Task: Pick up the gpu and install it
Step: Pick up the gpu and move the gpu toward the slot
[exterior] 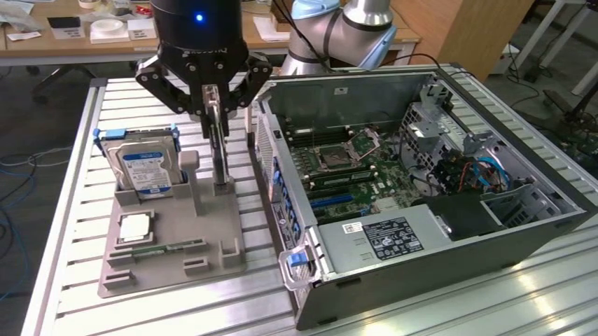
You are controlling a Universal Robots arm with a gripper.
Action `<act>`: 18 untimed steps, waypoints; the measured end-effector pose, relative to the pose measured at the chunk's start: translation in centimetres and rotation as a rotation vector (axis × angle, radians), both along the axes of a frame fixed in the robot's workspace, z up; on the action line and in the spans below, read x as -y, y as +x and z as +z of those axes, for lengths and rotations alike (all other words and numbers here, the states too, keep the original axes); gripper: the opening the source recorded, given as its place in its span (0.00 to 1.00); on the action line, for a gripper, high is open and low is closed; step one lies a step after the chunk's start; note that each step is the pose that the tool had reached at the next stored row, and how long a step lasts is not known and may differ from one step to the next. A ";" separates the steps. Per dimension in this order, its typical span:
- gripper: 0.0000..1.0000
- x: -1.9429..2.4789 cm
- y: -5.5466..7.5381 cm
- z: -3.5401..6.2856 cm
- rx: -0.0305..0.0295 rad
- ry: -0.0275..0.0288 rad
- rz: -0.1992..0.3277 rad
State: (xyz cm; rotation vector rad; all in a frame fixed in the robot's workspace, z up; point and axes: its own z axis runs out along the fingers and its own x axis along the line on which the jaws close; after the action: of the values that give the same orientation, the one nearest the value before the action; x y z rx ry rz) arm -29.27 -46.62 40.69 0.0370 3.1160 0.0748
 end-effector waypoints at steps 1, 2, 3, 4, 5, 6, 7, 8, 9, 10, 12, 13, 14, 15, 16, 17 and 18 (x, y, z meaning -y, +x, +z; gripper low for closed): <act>0.27 0.00 0.0 0.07 0.0003 0.0003 0.000; 0.27 0.00 0.0 0.07 0.0004 0.0003 0.000; 0.27 0.00 0.0 0.07 0.0004 0.0003 0.000; 0.27 0.00 0.0 0.07 0.0003 0.0003 0.000; 0.27 0.00 0.0 0.07 0.0003 0.0003 0.000; 0.27 0.00 0.0 0.07 0.0004 0.0003 0.000; 0.27 0.00 0.0 0.07 0.0003 0.0003 0.000; 0.27 0.00 0.0 0.08 0.0002 0.0002 0.000; 0.27 0.00 0.0 0.08 0.0002 0.0002 0.000; 0.27 0.00 0.0 0.09 0.0002 0.0003 0.000; 0.27 0.00 0.0 0.14 0.0002 0.0002 0.000; 0.27 0.00 0.0 0.14 0.0002 0.0002 0.000; 0.27 0.00 0.0 0.14 0.0002 0.0002 0.000; 0.27 0.00 0.0 0.14 0.0002 0.0002 0.000; 0.27 0.00 0.0 0.14 0.0002 0.0002 0.000; 0.27 0.00 0.0 0.14 0.0003 0.0002 0.000; 0.27 0.00 0.0 0.13 0.0003 0.0003 0.000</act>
State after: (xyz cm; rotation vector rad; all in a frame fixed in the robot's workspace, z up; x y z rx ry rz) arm -29.23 -46.62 40.83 0.0370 3.1156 0.0753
